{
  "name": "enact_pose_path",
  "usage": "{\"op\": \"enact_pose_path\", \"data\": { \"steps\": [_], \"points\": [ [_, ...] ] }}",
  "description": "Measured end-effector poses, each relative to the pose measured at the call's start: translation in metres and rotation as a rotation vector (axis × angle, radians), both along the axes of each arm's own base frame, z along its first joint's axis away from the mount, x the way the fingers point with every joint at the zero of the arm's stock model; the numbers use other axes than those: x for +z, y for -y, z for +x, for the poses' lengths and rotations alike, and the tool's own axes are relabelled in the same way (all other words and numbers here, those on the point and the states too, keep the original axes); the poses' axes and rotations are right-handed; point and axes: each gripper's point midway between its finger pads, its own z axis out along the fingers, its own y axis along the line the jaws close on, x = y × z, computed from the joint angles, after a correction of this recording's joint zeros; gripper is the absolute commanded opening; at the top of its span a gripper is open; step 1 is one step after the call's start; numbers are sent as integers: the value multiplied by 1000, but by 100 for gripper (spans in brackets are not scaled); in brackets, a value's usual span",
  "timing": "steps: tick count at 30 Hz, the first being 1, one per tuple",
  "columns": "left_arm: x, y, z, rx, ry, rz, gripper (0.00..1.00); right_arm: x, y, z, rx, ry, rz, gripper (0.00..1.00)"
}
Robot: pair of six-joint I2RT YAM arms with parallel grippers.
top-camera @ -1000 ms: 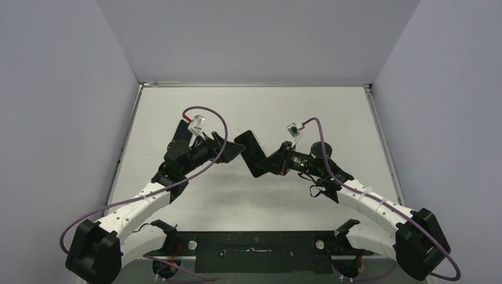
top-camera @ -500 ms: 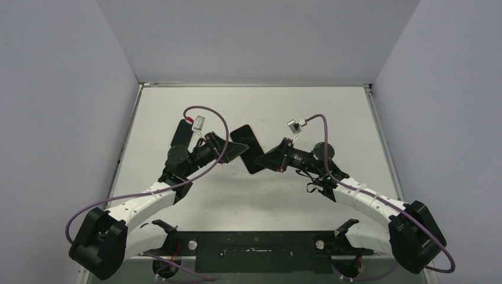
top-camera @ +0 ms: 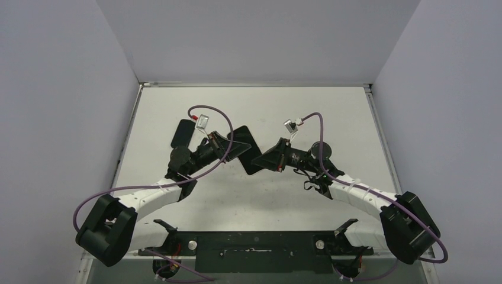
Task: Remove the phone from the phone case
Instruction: Pick up the phone at the center of the board.
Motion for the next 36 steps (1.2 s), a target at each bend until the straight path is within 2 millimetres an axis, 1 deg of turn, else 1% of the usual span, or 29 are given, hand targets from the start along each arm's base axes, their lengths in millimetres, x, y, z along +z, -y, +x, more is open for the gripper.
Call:
{"op": "enact_pose_path", "data": {
  "steps": [1, 2, 3, 5, 6, 7, 9, 10, 12, 17, 20, 24, 28, 30, 36],
  "points": [
    [2, 0, -1, -5, 3, -9, 4, 0, 0, 0, 5, 1, 1, 0],
    [6, 0, -3, -11, 9, -20, 3, 0, -1, -1, 15, 1, 6, 1],
    [9, 0, -4, -15, 18, -27, 1, 2, -1, -2, 22, 2, 12, 6],
    [14, -2, -6, -16, 33, -36, 0, 6, 0, -3, 26, 13, 24, 21],
    [15, -2, -7, -15, 36, -38, 0, 7, 0, -3, 25, 19, 28, 35],
    [15, -3, -7, -11, 36, -40, 0, 8, 0, -3, 25, 23, 30, 45],
    [14, -5, -6, 14, 28, -39, 0, 9, 0, 1, 3, 40, 29, 62],
    [12, -6, -4, 28, 20, -36, 0, 10, 1, 2, -8, 47, 31, 68],
    [8, -10, 0, 62, -7, -30, 0, 13, 3, 6, -36, 74, 34, 74],
    [10, -18, 9, 137, -42, -40, 0, 24, 7, 9, -77, 142, 43, 77],
    [16, -24, 14, 182, -61, -72, 0, 24, 8, 11, -96, 153, 38, 79],
    [18, -31, 21, 230, -111, -122, 0, 18, 8, 6, -105, 143, 34, 80],
    [18, -35, 24, 248, -165, -172, 0, 15, 3, -3, -91, 138, 34, 75],
    [21, -37, 24, 251, -180, -198, 0, 15, 1, -6, -88, 139, 36, 71],
    [28, -38, 24, 257, -213, -260, 0, 17, -8, -13, -73, 158, 59, 64]
  ]
}}
